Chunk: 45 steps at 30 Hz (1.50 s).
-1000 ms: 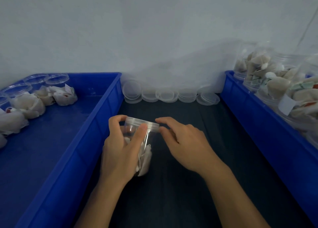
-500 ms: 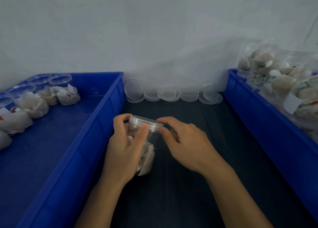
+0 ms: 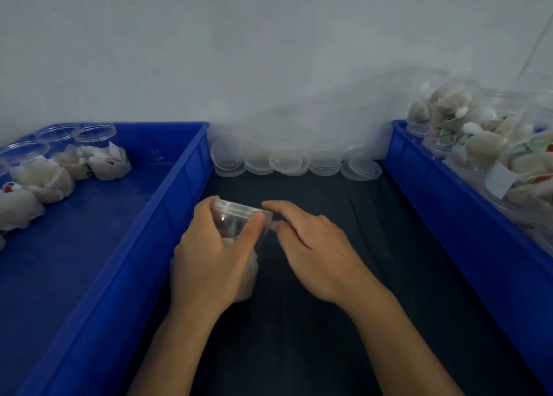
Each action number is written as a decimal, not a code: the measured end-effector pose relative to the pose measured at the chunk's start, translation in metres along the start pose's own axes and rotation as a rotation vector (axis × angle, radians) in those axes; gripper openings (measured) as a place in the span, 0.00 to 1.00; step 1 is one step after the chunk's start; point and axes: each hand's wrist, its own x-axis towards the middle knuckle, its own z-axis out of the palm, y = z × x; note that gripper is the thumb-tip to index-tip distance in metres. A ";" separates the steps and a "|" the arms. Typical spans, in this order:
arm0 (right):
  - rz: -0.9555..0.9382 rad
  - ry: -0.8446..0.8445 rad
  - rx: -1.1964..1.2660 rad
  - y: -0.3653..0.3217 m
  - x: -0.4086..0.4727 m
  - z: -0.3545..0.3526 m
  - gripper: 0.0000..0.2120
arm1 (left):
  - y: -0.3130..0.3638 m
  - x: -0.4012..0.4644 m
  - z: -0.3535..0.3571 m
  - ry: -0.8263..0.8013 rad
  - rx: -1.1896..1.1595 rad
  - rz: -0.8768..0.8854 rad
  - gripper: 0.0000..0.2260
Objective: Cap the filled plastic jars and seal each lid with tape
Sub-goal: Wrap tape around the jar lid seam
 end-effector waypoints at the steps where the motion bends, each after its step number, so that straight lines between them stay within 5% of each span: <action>1: -0.001 0.005 0.004 0.001 0.000 -0.001 0.18 | 0.000 -0.001 0.000 0.004 -0.033 -0.008 0.34; 11: 0.013 0.002 -0.025 0.011 0.002 -0.006 0.17 | -0.001 -0.002 0.005 -0.032 -0.261 -0.066 0.27; 16: 0.004 -0.006 -0.016 0.013 0.003 -0.005 0.15 | -0.002 -0.001 0.003 -0.087 -0.340 -0.083 0.32; 26: -0.035 0.025 -0.077 0.007 0.001 -0.008 0.16 | -0.006 0.002 -0.003 -0.204 -0.367 -0.084 0.23; 30: -0.049 0.077 -0.140 0.003 0.000 -0.009 0.17 | -0.004 -0.002 -0.001 -0.091 -0.146 0.002 0.38; 35: -0.108 0.149 -0.246 -0.008 -0.002 -0.006 0.20 | 0.003 -0.007 0.007 0.067 -0.007 0.114 0.37; 45: -0.115 0.119 -0.164 -0.004 -0.002 -0.010 0.20 | -0.002 -0.001 0.006 -0.031 -0.321 0.007 0.38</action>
